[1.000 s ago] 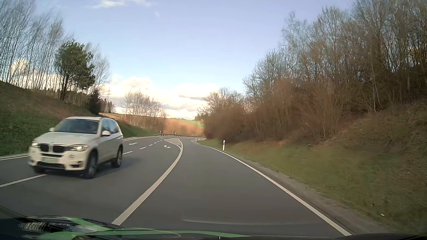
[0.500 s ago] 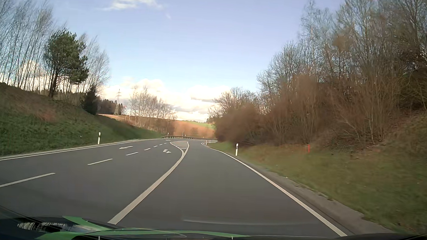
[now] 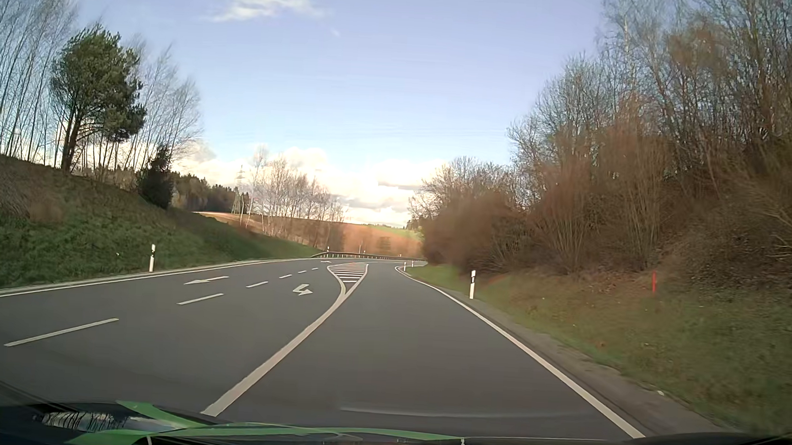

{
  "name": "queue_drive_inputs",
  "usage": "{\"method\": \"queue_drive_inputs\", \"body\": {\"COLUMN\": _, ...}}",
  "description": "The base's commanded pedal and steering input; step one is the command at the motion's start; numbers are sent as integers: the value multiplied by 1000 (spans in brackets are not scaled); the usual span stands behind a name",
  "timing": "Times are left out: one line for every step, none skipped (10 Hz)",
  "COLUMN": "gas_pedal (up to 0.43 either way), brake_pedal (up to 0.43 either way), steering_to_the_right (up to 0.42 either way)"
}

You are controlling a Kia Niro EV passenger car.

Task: Follow the waypoints while adhering to traffic rules and regulations

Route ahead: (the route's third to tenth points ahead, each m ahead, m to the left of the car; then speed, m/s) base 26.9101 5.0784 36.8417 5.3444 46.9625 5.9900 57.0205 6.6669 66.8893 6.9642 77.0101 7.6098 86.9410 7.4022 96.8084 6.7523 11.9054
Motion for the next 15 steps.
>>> {"method": "queue_drive_inputs", "body": {"gas_pedal": 138, "brake_pedal": 0, "steering_to_the_right": -35}}
{"method": "queue_drive_inputs", "body": {"gas_pedal": 138, "brake_pedal": 0, "steering_to_the_right": -31}}
{"method": "queue_drive_inputs", "body": {"gas_pedal": 138, "brake_pedal": 0, "steering_to_the_right": -28}}
{"method": "queue_drive_inputs", "body": {"gas_pedal": 138, "brake_pedal": 0, "steering_to_the_right": -25}}
{"method": "queue_drive_inputs", "body": {"gas_pedal": 169, "brake_pedal": 0, "steering_to_the_right": -25}}
{"method": "queue_drive_inputs", "body": {"gas_pedal": 197, "brake_pedal": 0, "steering_to_the_right": -24}}
{"method": "queue_drive_inputs", "body": {"gas_pedal": 209, "brake_pedal": 0, "steering_to_the_right": -21}}
{"method": "queue_drive_inputs", "body": {"gas_pedal": 240, "brake_pedal": 0, "steering_to_the_right": -17}}
{"method": "queue_drive_inputs", "body": {"gas_pedal": 240, "brake_pedal": 0, "steering_to_the_right": -15}}
{"method": "queue_drive_inputs", "body": {"gas_pedal": 228, "brake_pedal": 0, "steering_to_the_right": -15}}
{"method": "queue_drive_inputs", "body": {"gas_pedal": 228, "brake_pedal": 0, "steering_to_the_right": -15}}
{"method": "queue_drive_inputs", "body": {"gas_pedal": 228, "brake_pedal": 0, "steering_to_the_right": -14}}
{"method": "queue_drive_inputs", "body": {"gas_pedal": 228, "brake_pedal": 0, "steering_to_the_right": -14}}
{"method": "queue_drive_inputs", "body": {"gas_pedal": 228, "brake_pedal": 0, "steering_to_the_right": -15}}
{"method": "queue_drive_inputs", "body": {"gas_pedal": 228, "brake_pedal": 0, "steering_to_the_right": -15}}
